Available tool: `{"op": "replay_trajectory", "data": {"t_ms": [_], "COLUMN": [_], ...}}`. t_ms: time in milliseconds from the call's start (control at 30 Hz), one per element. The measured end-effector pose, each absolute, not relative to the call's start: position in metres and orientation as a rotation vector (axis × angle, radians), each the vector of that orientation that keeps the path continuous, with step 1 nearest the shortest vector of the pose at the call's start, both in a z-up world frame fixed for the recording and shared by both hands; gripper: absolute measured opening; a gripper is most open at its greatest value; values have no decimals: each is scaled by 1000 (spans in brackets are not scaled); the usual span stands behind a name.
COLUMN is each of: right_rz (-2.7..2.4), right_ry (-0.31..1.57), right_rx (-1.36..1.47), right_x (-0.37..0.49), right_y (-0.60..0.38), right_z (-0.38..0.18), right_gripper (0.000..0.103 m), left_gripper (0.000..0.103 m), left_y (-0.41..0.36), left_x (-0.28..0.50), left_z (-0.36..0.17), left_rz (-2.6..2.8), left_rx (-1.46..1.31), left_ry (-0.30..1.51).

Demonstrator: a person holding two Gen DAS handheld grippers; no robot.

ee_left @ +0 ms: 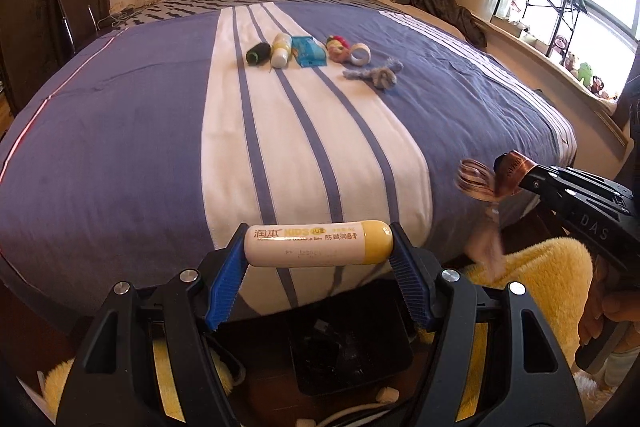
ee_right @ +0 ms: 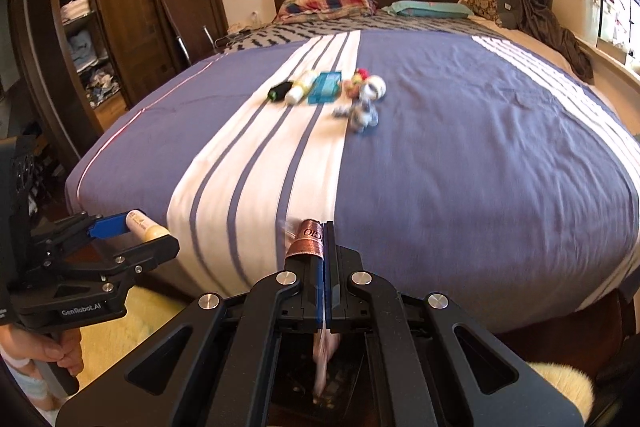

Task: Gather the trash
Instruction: 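Carry both items down into the black bin and open both tools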

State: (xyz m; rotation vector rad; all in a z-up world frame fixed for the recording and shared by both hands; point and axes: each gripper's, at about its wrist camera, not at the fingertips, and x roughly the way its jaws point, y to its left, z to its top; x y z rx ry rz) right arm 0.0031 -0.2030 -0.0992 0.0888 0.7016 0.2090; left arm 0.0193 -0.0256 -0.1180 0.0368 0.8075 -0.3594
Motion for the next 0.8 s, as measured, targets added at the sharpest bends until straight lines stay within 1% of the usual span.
{"op": "replay_trajectory", "data": {"t_ms": [300, 800], "right_rz": [234, 271], "right_ry": [804, 1018], "right_rx": [77, 85], "right_x": [-26, -19], "right_y": [-191, -175], "right_z": [-142, -221], "right_gripper": [1, 1], "left_gripper": [65, 65], "left_y": [-29, -33], "left_x": [-7, -9], "left_z": [-159, -242], "left_rz": [-392, -397], "left_rx": [38, 37], "left_ry": [891, 1083]}}
